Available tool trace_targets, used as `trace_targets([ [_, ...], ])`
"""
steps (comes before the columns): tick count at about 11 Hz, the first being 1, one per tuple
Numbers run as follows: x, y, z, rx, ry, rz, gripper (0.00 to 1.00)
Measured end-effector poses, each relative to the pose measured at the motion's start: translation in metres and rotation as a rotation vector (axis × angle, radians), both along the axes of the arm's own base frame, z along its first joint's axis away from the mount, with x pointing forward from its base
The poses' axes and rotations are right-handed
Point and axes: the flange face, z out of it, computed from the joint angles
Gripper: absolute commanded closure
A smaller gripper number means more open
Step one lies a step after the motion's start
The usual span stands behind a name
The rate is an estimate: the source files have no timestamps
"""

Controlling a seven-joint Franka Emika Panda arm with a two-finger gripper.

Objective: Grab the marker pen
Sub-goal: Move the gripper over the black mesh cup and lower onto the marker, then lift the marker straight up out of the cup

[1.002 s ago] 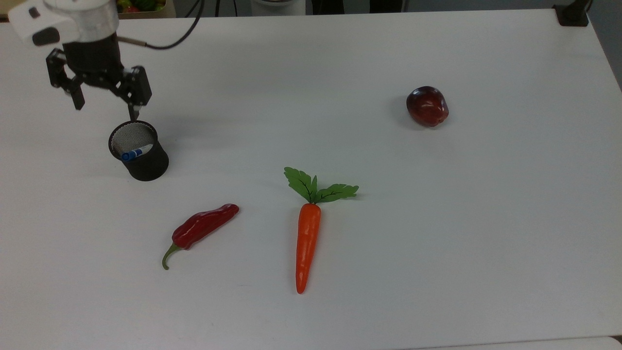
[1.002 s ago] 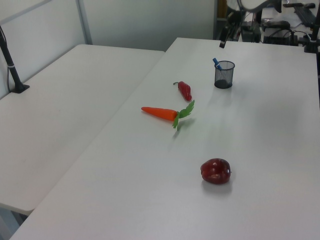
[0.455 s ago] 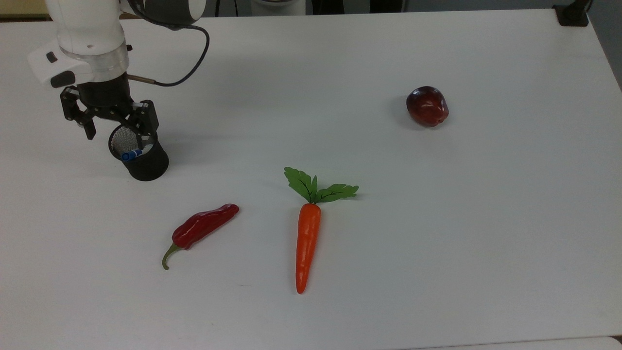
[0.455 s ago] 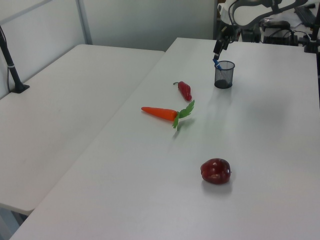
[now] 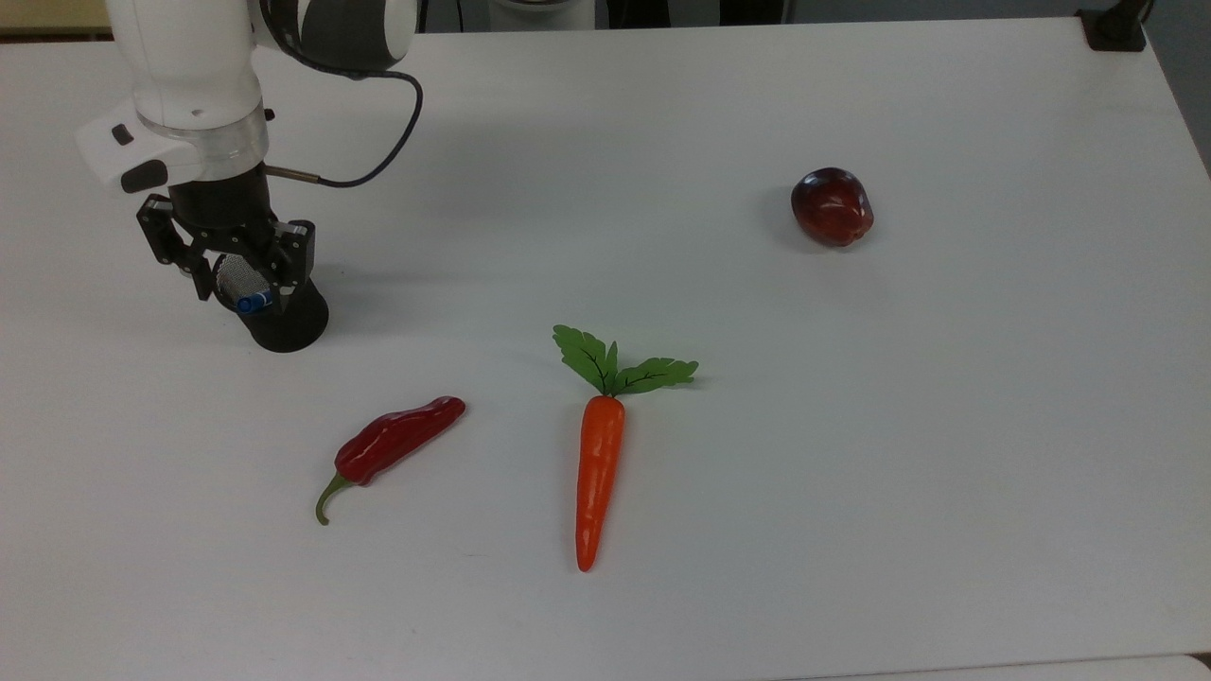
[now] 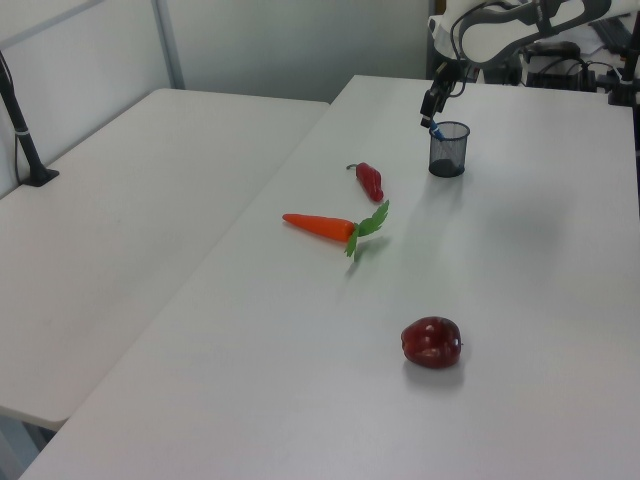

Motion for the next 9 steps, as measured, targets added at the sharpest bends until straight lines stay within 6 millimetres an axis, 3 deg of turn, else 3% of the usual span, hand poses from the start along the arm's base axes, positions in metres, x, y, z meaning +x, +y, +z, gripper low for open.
trace_targets([
  [3,0.0021,-0.0003,-0.0064,-0.001,-0.004,0.001,0.74],
  [9,0.0025,-0.0003,-0.006,-0.002,-0.005,0.001,0.87],
])
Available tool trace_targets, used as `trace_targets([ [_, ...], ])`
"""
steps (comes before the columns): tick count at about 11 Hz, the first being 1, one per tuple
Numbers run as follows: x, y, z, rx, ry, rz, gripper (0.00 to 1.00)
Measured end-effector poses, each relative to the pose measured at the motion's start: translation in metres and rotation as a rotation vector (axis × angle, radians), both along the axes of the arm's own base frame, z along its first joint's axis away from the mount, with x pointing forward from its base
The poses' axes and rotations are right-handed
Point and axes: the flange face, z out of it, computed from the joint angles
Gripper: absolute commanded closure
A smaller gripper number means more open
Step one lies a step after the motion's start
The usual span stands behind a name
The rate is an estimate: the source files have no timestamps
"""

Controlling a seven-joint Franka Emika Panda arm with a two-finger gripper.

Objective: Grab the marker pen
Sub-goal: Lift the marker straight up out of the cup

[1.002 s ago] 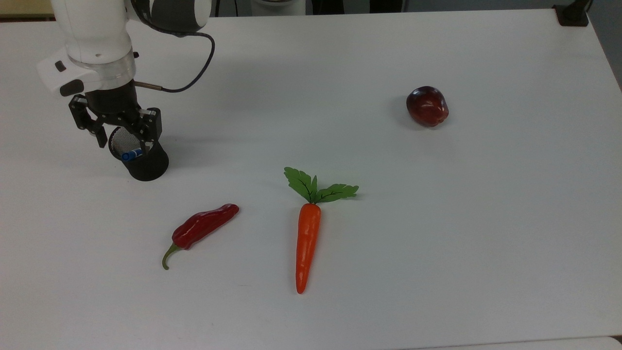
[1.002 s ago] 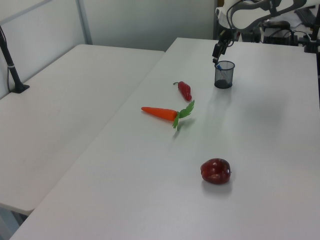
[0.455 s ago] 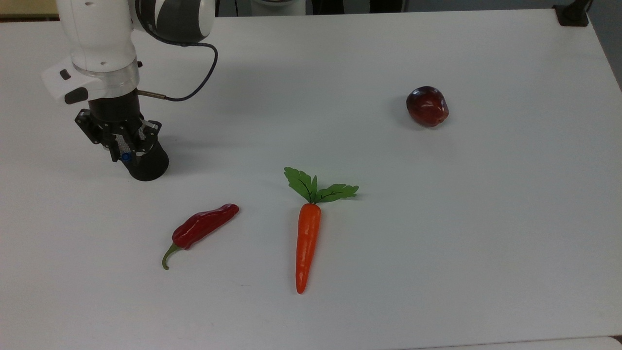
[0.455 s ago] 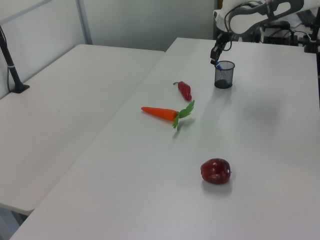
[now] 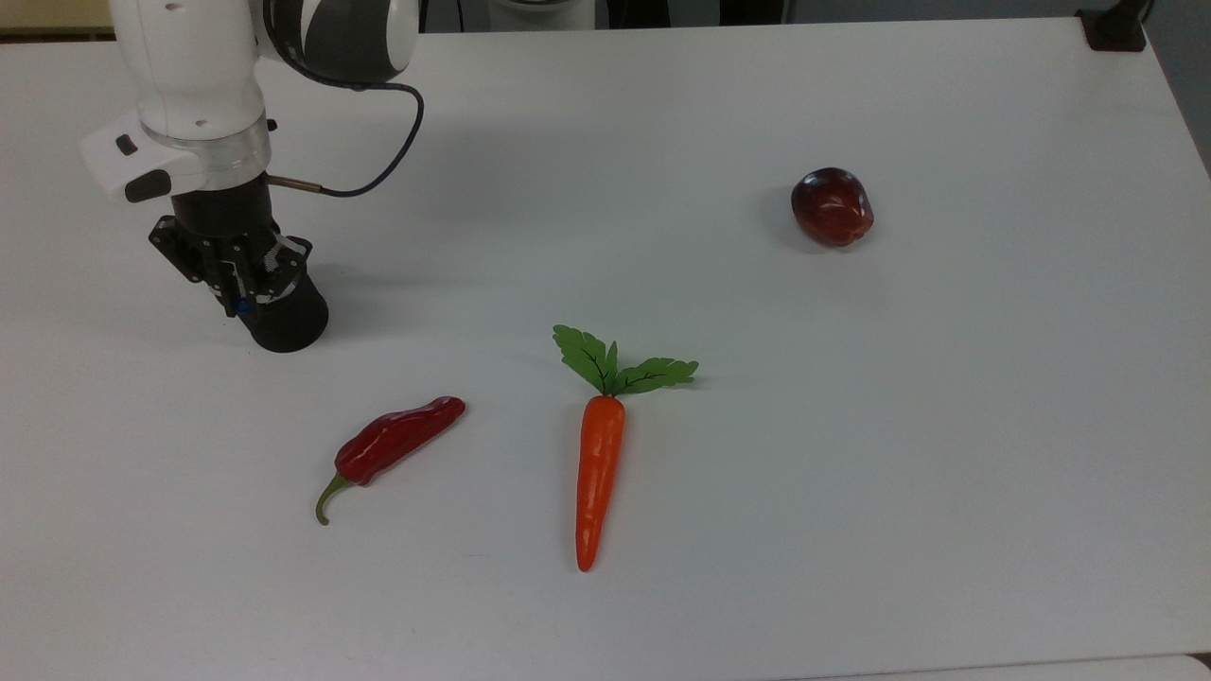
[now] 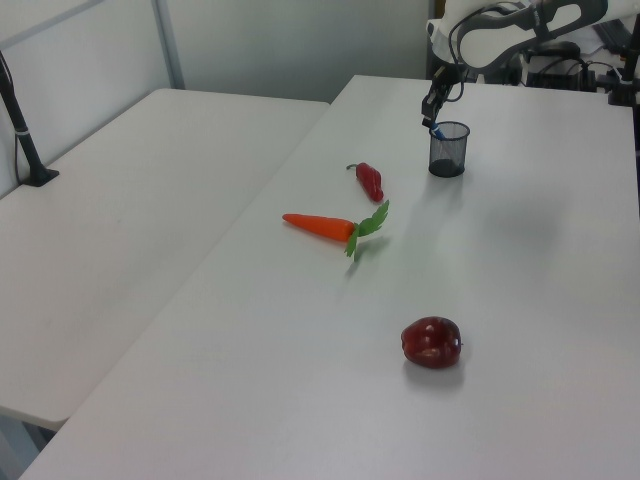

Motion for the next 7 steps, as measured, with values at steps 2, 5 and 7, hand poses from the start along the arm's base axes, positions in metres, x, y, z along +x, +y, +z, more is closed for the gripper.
trace_targets([
  [2,0.001,0.0,0.002,-0.001,-0.004,0.0,0.88],
  [5,0.002,-0.001,0.014,0.0,-0.025,-0.003,0.88],
  [7,-0.001,-0.004,0.04,-0.006,-0.06,-0.009,0.88],
])
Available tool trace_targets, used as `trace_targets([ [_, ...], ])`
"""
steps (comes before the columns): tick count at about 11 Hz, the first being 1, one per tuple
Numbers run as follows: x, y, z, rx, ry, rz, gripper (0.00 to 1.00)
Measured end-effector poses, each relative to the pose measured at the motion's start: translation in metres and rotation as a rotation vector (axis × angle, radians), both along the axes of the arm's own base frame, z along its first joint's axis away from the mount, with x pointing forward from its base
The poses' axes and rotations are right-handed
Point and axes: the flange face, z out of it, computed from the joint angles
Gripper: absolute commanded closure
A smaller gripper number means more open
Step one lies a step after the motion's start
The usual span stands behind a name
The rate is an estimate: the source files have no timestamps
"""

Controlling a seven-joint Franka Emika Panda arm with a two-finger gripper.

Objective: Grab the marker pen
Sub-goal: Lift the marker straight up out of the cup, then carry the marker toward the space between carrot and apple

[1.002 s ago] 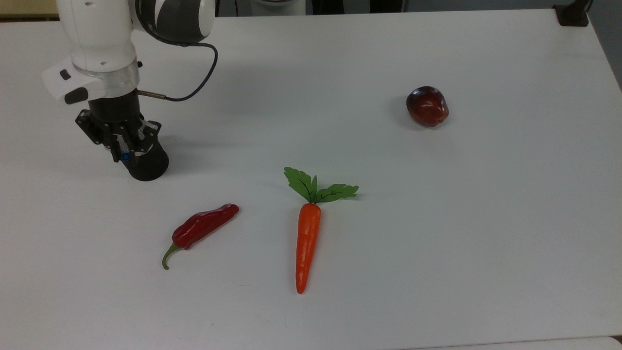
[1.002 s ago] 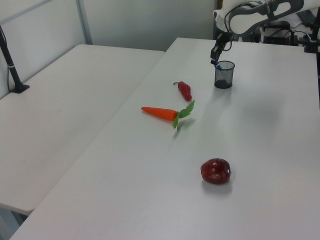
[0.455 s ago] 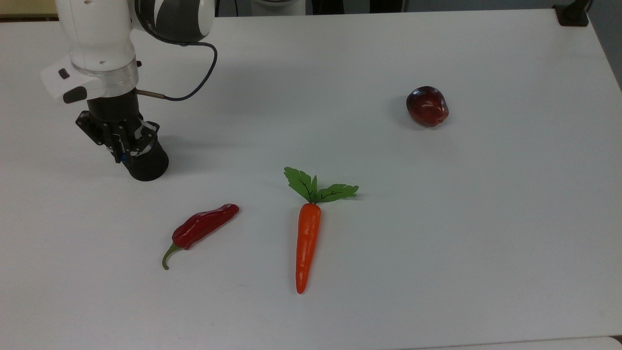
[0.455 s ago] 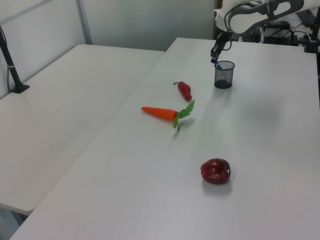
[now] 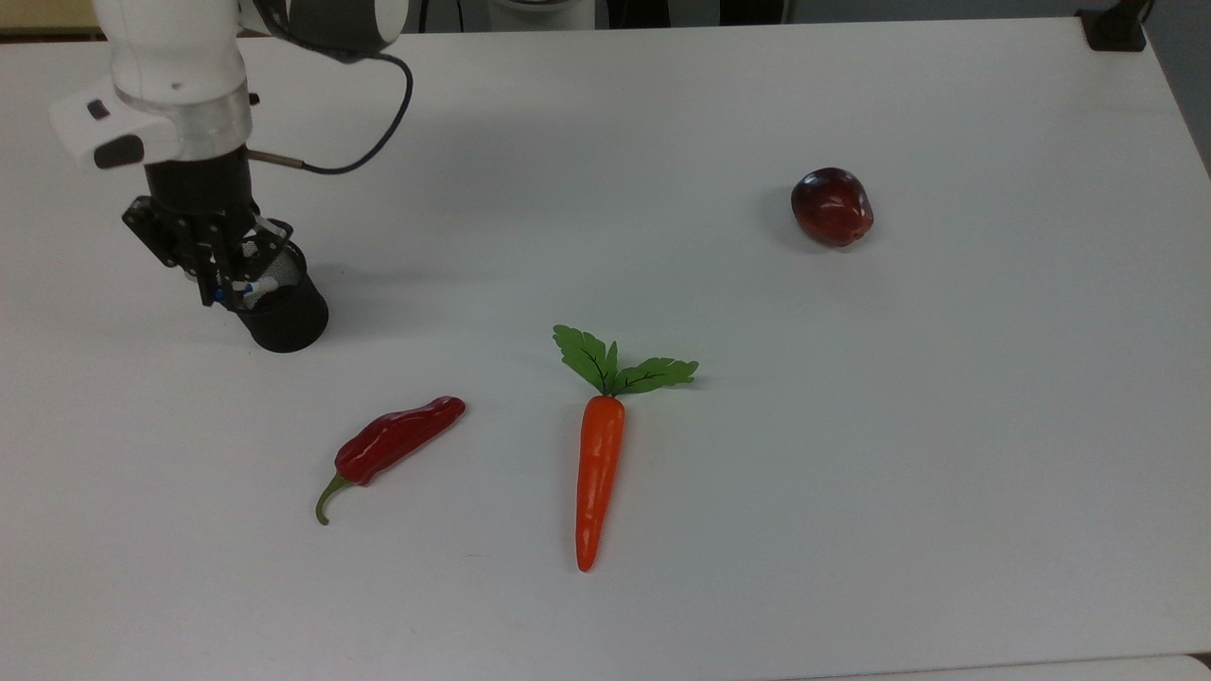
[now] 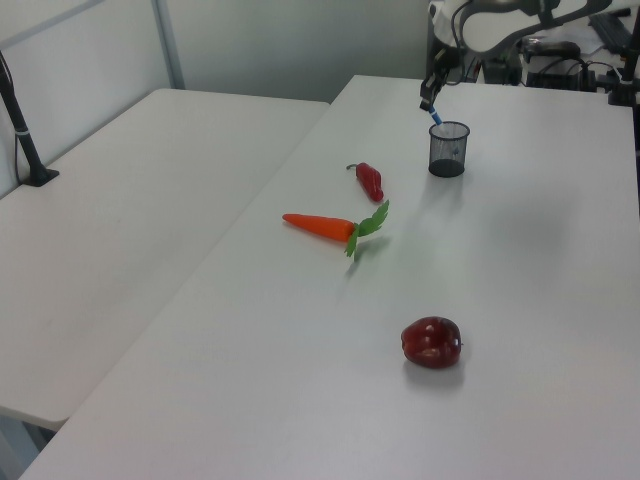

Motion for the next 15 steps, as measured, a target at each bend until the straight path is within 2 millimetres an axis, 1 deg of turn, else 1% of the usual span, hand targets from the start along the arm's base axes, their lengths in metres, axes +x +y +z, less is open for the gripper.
trace_targets([
  [3,-0.011,-0.002,0.053,-0.013,-0.07,-0.006,0.88],
  [5,-0.02,-0.003,0.08,-0.019,-0.104,-0.01,0.88],
  [6,-0.024,-0.001,0.089,-0.018,-0.1,-0.01,0.88],
  [7,-0.027,0.003,0.092,-0.012,-0.081,-0.007,0.88],
  [8,-0.029,0.011,0.093,-0.002,-0.055,-0.002,0.88],
  [9,-0.029,0.028,0.093,0.015,-0.026,0.004,0.88],
  [11,-0.028,0.08,0.089,0.052,0.044,0.013,0.88],
  [12,-0.031,0.117,0.082,0.067,0.112,0.039,0.87],
  [13,-0.035,0.144,0.076,0.072,0.171,0.064,0.87],
  [14,-0.041,0.177,0.069,0.072,0.244,0.103,0.87],
  [15,-0.047,0.205,0.064,0.069,0.296,0.136,0.87],
])
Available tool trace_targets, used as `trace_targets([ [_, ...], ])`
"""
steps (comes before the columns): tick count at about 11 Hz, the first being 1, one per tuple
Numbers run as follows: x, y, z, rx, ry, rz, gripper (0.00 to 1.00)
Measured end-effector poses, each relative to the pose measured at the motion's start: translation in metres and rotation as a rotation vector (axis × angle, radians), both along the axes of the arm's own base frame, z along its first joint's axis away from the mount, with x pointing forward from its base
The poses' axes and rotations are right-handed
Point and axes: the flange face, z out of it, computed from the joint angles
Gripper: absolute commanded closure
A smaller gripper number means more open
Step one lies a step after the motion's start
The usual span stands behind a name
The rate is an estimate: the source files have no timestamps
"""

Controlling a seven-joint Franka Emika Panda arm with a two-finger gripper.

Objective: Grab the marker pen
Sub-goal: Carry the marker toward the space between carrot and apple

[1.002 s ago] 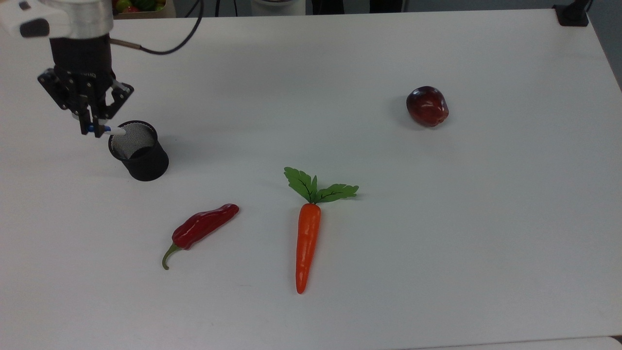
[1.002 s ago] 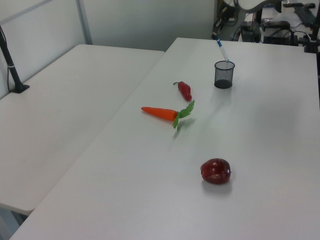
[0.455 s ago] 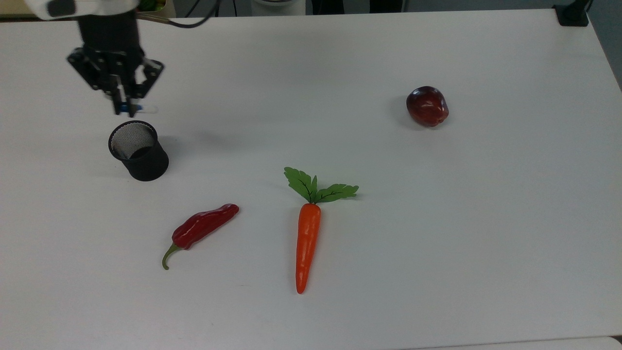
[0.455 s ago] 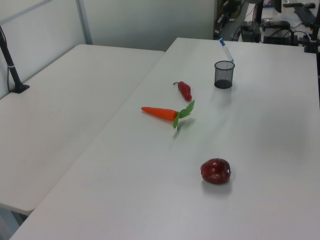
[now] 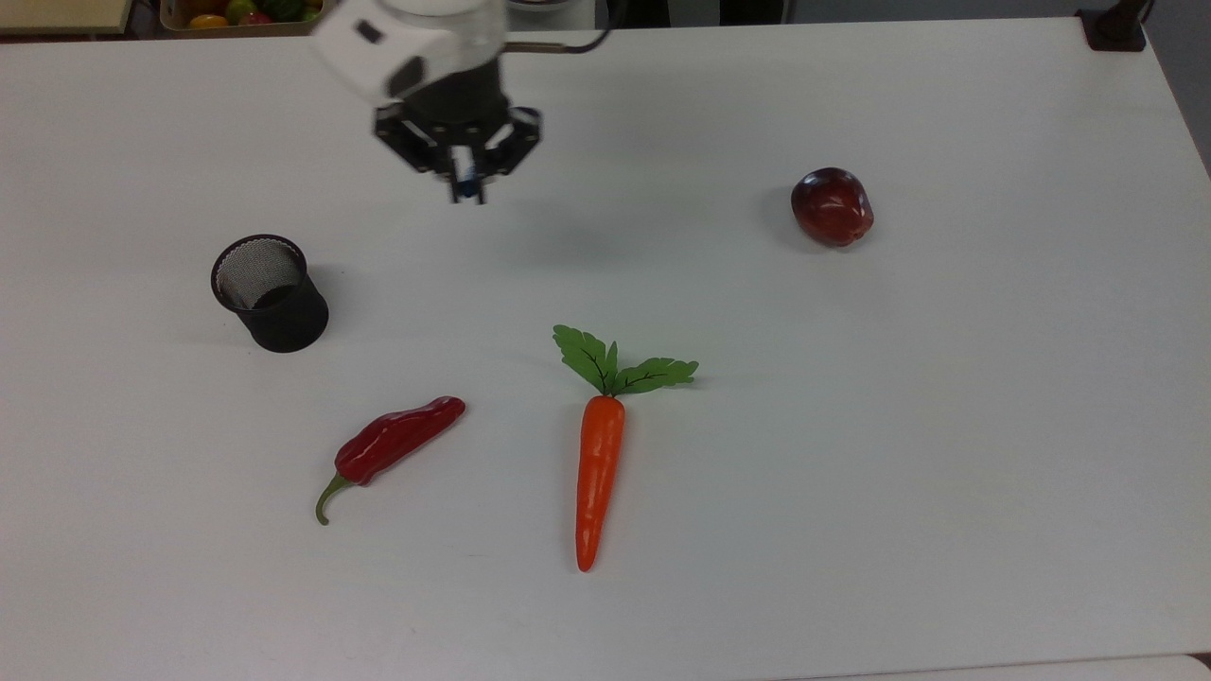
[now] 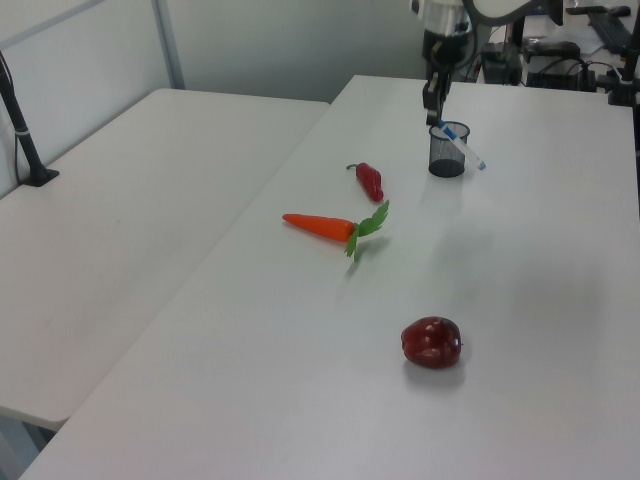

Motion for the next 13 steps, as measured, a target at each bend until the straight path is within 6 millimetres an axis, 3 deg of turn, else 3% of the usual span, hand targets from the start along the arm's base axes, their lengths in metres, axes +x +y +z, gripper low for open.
trace_targets([
  [2,-0.015,0.051,-0.01,-0.01,0.095,0.07,0.87],
  [5,-0.031,0.099,-0.03,-0.022,0.149,0.072,0.86],
  [7,-0.032,0.11,-0.053,-0.033,0.186,0.077,0.86],
  [13,-0.002,0.114,-0.142,-0.04,0.181,0.058,0.81],
])
